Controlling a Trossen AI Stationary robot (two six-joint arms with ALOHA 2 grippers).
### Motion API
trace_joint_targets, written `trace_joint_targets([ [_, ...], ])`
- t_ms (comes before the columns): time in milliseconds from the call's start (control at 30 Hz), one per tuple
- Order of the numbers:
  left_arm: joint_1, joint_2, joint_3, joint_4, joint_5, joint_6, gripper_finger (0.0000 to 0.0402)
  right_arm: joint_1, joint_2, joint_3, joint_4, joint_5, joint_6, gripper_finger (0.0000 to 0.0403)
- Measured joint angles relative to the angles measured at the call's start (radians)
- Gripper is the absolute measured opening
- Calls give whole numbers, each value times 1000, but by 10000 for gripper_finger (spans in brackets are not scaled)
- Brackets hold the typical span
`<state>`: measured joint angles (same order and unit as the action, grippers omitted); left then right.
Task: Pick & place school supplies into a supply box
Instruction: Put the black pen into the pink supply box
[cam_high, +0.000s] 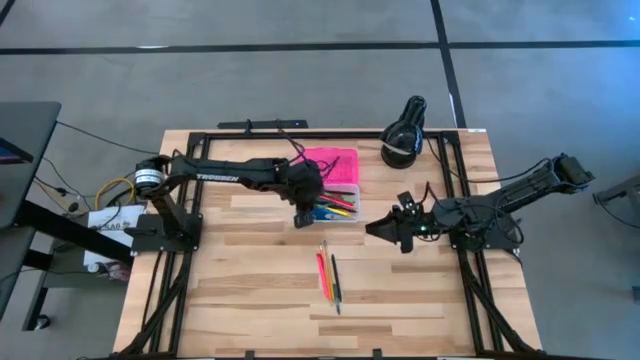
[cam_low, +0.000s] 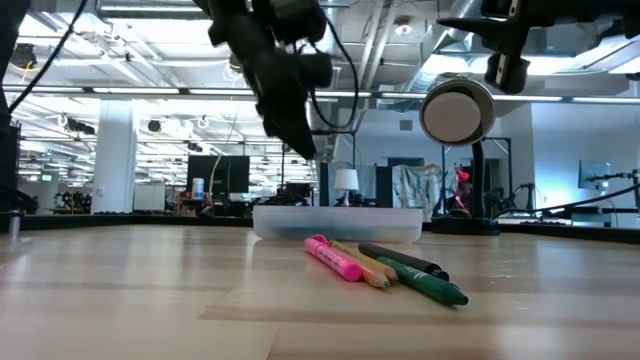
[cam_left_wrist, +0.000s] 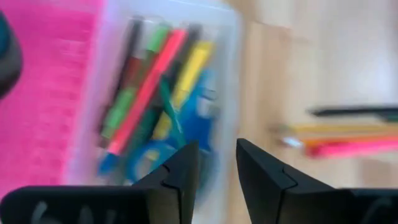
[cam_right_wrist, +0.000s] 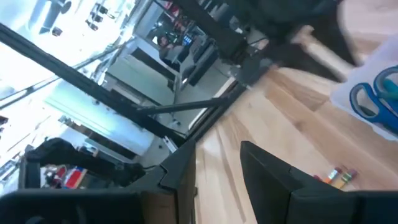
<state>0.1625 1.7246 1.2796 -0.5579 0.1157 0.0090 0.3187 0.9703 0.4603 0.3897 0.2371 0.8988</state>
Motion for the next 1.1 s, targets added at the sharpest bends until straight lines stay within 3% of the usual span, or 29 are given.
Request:
trace_joint_targets([
  [267,-179,-125,-1,-18,-48,-61,86,1,0,0,-45,-8,21,118],
  [600,-442,-226,-2,-37,-382,-207,80,14,30,0,-73,2,117,118],
  [933,-599,-271,-2,-156,-632,-359,80,74,320,129,-77,-3,175,118],
  [1100,-667,-305,-2,-283,-750,-487,80,89,464,273,-263,10,248,118],
])
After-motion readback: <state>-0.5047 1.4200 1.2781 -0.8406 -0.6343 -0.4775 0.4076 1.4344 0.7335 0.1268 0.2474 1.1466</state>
